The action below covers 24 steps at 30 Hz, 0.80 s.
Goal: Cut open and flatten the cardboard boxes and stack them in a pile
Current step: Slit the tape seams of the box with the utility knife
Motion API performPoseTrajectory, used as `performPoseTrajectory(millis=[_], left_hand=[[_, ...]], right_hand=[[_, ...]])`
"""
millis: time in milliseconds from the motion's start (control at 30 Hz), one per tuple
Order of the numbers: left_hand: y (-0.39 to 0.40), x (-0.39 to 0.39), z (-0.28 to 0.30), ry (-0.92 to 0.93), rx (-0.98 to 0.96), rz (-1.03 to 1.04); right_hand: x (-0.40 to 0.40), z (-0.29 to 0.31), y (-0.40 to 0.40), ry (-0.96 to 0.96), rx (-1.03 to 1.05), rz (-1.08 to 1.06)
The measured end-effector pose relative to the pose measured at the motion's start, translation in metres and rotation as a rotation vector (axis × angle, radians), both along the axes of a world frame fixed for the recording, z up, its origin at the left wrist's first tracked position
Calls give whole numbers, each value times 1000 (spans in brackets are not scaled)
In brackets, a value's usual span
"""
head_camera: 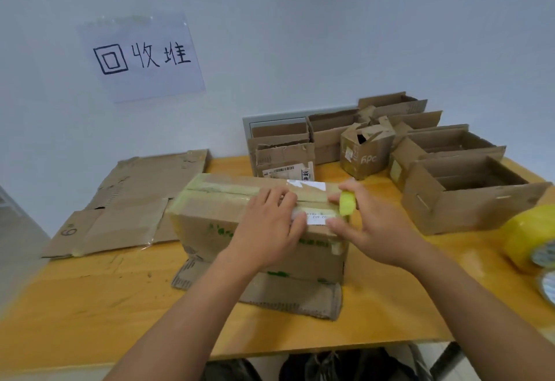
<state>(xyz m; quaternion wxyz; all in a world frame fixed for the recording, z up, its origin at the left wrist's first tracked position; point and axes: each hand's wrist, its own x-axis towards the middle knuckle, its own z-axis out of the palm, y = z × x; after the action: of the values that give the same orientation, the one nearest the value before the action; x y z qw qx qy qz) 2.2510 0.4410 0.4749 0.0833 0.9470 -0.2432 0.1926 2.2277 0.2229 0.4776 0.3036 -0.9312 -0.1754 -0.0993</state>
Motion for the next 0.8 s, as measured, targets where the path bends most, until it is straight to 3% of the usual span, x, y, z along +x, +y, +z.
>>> performPoseTrajectory(millis=[100, 267, 533, 800], left_hand=[[2, 2, 8, 65, 26, 6], [-3, 10, 16, 94, 39, 15], [-25, 16, 20, 144, 63, 59], [-35, 26, 26, 148, -107, 30]], right_hand=[[4, -8, -4, 2, 190, -43], [14, -12, -2, 142, 260, -43], [13, -18, -6, 148, 319, -48], [9, -25, -1, 122, 493, -73]])
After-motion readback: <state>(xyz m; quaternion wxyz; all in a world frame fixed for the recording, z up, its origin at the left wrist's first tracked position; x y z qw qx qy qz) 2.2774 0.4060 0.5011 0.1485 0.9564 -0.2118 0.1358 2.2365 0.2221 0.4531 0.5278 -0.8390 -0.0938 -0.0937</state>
